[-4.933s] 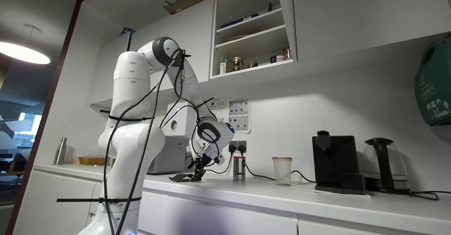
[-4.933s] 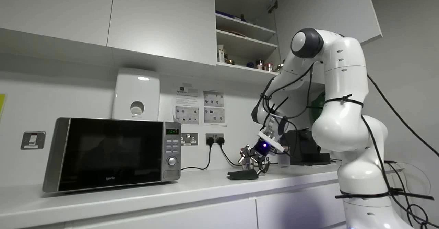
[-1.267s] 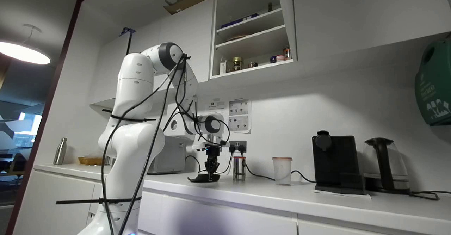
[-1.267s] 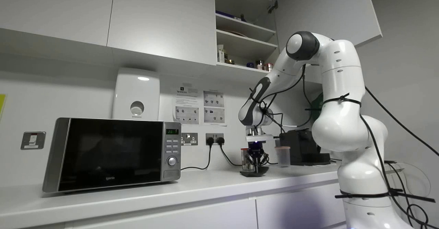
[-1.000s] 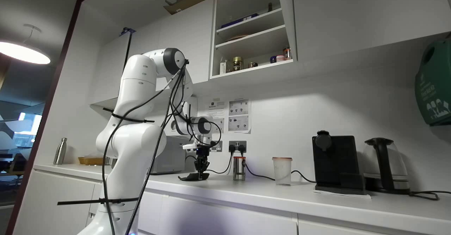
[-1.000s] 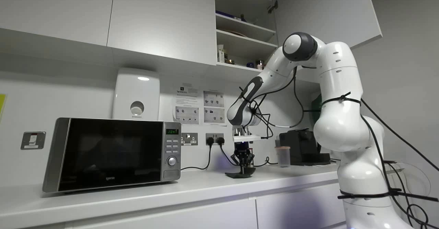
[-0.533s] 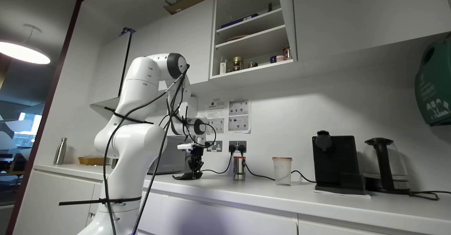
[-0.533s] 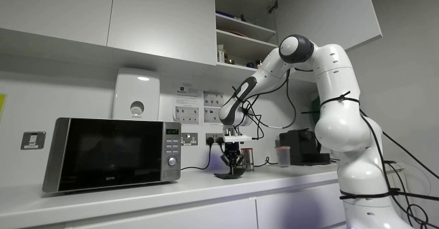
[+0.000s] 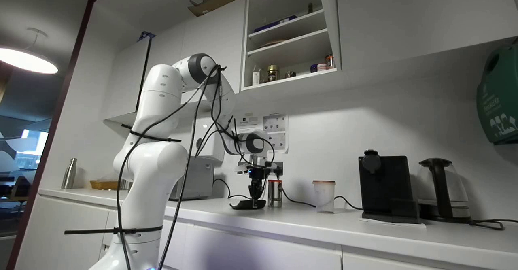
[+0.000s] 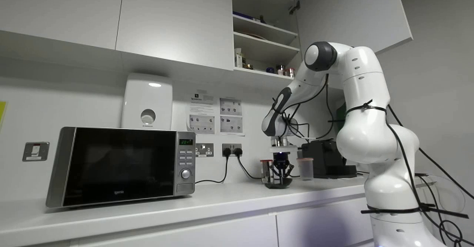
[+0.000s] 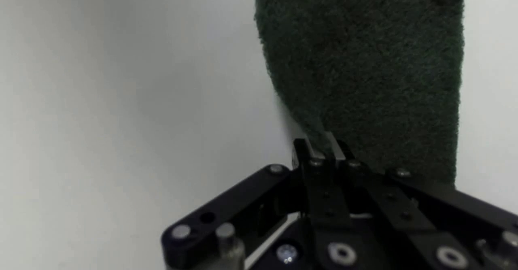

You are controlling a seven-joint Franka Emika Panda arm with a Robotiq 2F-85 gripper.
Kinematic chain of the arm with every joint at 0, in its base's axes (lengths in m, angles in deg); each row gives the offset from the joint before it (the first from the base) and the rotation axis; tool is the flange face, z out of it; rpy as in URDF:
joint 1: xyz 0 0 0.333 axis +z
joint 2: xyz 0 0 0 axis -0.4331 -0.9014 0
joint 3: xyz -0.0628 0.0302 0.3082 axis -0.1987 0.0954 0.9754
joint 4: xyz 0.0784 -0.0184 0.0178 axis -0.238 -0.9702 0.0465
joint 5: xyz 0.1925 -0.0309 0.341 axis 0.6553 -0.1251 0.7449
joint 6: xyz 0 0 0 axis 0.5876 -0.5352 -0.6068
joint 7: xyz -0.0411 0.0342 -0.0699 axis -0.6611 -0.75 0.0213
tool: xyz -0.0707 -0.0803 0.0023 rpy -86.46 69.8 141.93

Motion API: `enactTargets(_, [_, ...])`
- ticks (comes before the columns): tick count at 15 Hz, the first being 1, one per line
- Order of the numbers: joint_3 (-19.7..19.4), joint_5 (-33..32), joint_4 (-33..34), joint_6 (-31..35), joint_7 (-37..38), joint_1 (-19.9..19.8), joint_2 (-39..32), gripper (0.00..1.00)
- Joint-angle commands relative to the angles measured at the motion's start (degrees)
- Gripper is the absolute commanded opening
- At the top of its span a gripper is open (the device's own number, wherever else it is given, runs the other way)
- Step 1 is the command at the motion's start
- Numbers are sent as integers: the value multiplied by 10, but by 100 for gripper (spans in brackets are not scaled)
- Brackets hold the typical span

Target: Wipe the countertop with the cloth

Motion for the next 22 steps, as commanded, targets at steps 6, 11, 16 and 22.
enactTargets(6, [-95,-3,-53,3,-35,-107,45,1])
enactTargets(11, [-69,-1,-111,13,-35,-87,79,1])
enactTargets(16, [-17,20,-188,6,-49,-47,142,1])
enactTargets(22, [60,36,-204,-2,-40,19,174,1])
